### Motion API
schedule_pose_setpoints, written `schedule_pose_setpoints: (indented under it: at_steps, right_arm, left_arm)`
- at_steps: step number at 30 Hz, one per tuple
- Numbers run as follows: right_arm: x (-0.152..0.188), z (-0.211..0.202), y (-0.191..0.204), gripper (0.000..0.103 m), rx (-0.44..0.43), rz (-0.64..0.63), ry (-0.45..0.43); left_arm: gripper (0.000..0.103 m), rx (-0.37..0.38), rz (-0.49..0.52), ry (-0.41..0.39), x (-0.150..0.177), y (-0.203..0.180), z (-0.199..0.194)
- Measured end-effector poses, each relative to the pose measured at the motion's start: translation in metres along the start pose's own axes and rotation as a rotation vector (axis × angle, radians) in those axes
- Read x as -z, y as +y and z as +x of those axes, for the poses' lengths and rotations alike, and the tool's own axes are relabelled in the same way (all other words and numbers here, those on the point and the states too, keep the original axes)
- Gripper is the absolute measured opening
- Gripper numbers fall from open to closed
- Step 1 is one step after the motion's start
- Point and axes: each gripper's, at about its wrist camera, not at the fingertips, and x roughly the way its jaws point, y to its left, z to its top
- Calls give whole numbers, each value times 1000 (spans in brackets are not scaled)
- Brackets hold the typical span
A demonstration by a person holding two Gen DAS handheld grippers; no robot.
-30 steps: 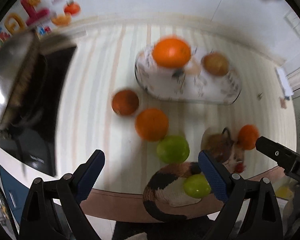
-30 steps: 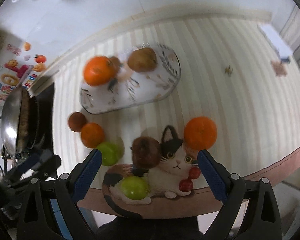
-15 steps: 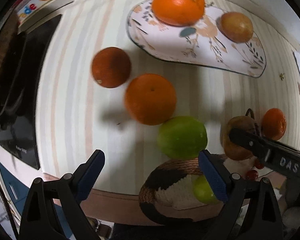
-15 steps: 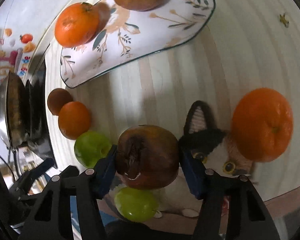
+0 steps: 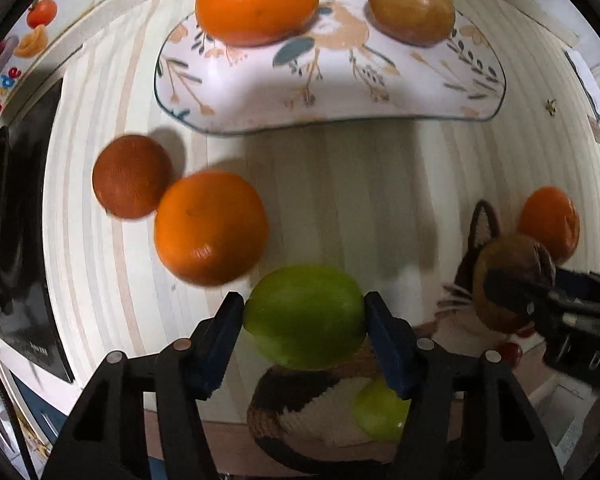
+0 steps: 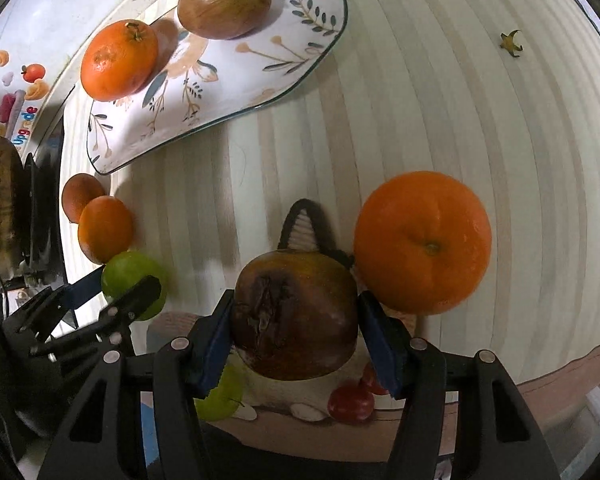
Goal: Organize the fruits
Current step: 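Grasp the green apple with the left tool while the right tool grasps the dark red apple, then carry both apples onto the white plate and open both tools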
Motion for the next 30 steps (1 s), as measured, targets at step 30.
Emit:
schedule_pose_setpoints:
  at_steps: [30]
  right_arm:
    - [-50,-64,37,61,-102,-24,-148]
  left_arm:
    - [59,179,-134,-192,-54,45,-106]
